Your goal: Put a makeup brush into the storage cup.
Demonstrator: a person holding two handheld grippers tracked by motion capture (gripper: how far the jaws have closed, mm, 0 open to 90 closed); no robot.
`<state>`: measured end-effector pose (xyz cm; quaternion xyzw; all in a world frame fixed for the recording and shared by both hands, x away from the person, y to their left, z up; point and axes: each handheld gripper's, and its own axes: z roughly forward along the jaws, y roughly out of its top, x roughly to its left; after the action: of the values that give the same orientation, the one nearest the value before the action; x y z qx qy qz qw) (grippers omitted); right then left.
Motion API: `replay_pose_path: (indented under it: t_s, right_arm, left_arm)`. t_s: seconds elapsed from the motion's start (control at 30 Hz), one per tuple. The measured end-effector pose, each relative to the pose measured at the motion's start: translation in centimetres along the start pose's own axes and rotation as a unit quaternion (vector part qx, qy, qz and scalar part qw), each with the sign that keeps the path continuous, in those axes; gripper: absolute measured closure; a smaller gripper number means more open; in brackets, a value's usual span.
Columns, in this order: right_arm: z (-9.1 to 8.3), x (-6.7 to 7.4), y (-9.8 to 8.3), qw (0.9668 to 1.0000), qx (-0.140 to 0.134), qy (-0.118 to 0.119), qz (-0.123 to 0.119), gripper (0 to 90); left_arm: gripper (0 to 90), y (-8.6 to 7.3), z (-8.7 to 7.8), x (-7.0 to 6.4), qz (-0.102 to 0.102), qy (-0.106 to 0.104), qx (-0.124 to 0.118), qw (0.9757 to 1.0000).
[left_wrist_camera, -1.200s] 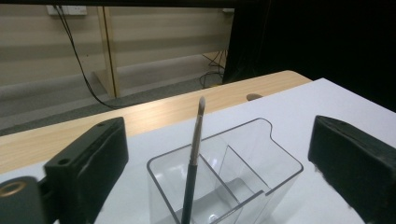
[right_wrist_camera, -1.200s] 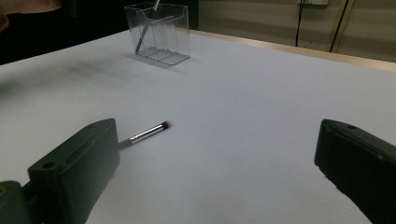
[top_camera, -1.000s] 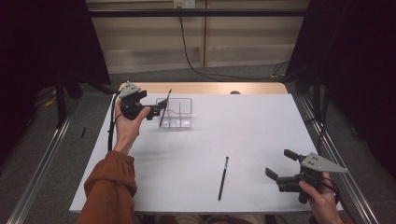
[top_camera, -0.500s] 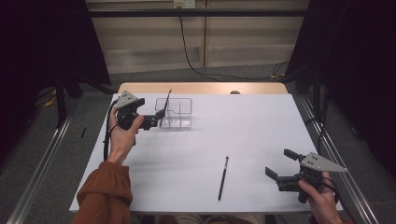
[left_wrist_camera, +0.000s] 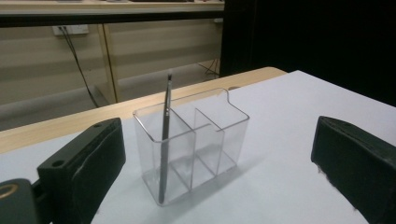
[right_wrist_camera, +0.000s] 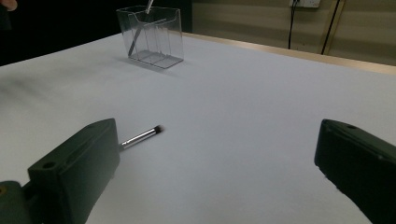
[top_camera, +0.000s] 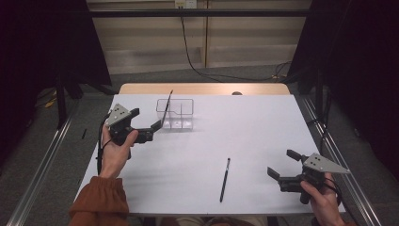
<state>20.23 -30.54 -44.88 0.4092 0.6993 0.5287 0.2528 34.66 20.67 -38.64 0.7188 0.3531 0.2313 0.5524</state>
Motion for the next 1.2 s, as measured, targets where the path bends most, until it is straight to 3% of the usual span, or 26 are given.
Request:
replay_pose_path:
  t_s: [0.17, 0.23, 0.47, 0.7, 0.8, 0.93, 1.03, 1.1, 1.2]
  right_arm:
    - [-0.1, 0.0, 0.0, 1.0, -0.001, -0.004, 0.0, 0.0]
    - [-0.1, 0.0, 0.0, 1.0, 0.0, -0.004, 0.0, 0.0]
    - [0.0, 0.0, 0.0, 1.0, 0.001, -0.004, 0.001, 0.0]
    - [0.0, 0.0, 0.0, 1.0, 0.001, -0.003, 0.002, 0.0]
    - [0.0, 0.0, 0.0, 1.0, 0.001, -0.005, 0.002, 0.0]
    - [0.0, 0.0, 0.0, 1.0, 0.002, -0.005, 0.0, 0.0]
    - [-0.1, 0.0, 0.0, 1.0, 0.002, -0.006, 0.001, 0.0]
    - [-0.1, 0.0, 0.0, 1.0, 0.001, -0.006, 0.001, 0.0]
    - [0.0, 0.0, 0.0, 1.0, 0.0, -0.007, 0.001, 0.0]
  left_arm:
    - [3.3, -0.8, -1.4, -0.2, -0.005, 0.001, -0.009, 0.9999]
    - [3.9, -1.2, -1.8, -0.3, -0.014, 0.011, -0.008, 0.9998]
    - [3.9, -2.2, -3.0, -1.1, -0.02, 0.006, -0.01, 0.9997]
    - [3.3, -3.4, -4.5, -1.2, -0.014, 0.003, -0.005, 0.9999]
    - [2.9, -4.0, -5.2, -1.3, -0.026, 0.004, -0.004, 0.9997]
    - [2.8, -4.6, -6.0, -1.3, -0.026, 0.002, -0.006, 0.9997]
    - [2.1, -5.0, -6.5, -1.5, -0.019, 0.009, -0.001, 0.9998]
    - [2.0, -5.3, -7.0, -1.6, -0.031, 0.009, -0.012, 0.9994]
    - [2.1, -5.6, -7.7, -1.7, -0.028, 0.022, -0.012, 0.9993]
